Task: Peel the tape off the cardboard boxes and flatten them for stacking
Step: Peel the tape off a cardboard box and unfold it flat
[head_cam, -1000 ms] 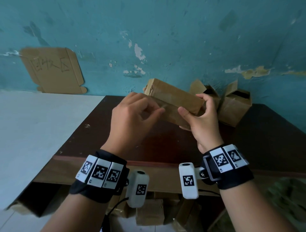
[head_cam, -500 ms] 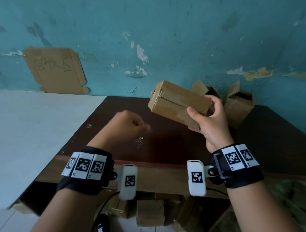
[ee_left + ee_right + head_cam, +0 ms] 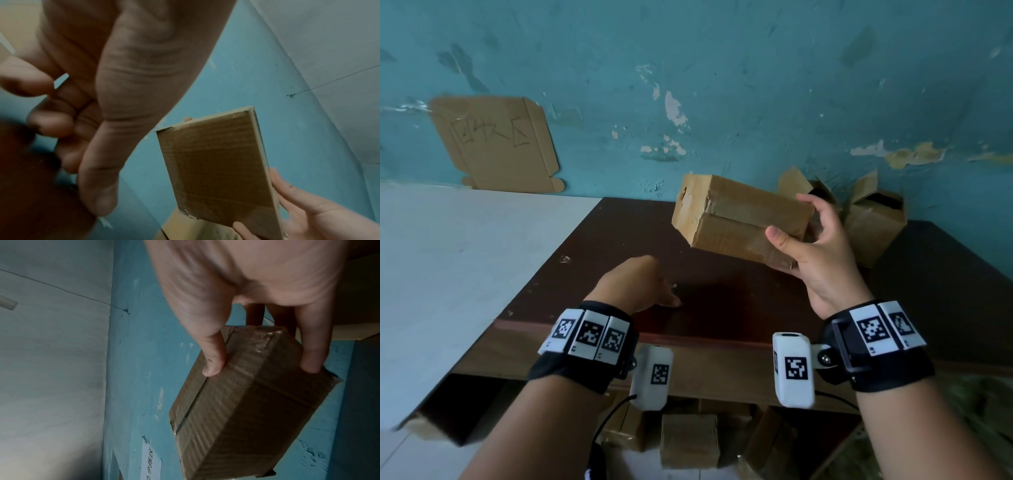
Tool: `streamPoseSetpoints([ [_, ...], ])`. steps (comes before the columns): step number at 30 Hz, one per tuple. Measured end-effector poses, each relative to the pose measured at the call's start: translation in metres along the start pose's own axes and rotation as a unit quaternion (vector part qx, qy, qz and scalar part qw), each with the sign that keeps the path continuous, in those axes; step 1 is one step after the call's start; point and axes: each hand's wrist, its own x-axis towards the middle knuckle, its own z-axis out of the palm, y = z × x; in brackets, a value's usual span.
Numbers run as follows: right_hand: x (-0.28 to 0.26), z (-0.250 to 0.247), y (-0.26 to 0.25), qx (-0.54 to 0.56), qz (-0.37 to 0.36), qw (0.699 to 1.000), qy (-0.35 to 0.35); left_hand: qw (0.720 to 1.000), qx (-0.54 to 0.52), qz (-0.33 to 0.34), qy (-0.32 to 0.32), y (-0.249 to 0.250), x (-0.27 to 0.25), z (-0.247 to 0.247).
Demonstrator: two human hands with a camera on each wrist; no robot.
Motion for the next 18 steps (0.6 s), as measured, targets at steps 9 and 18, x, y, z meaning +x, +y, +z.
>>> streamPoseSetpoints([
  [9, -0.0025, 0.0009, -0.0041, 0.011, 0.006, 1.0, -0.004, 0.999, -0.017, -0.018, 0.024, -0.0074, 0.0022, 0.0018],
  [18, -0.0012, -0.001, -0.0065, 0.043, 0.023, 0.998, -0.028, 0.994, -0.091, -0.006, 0.055, -0.0091, -0.0059, -0.0034],
])
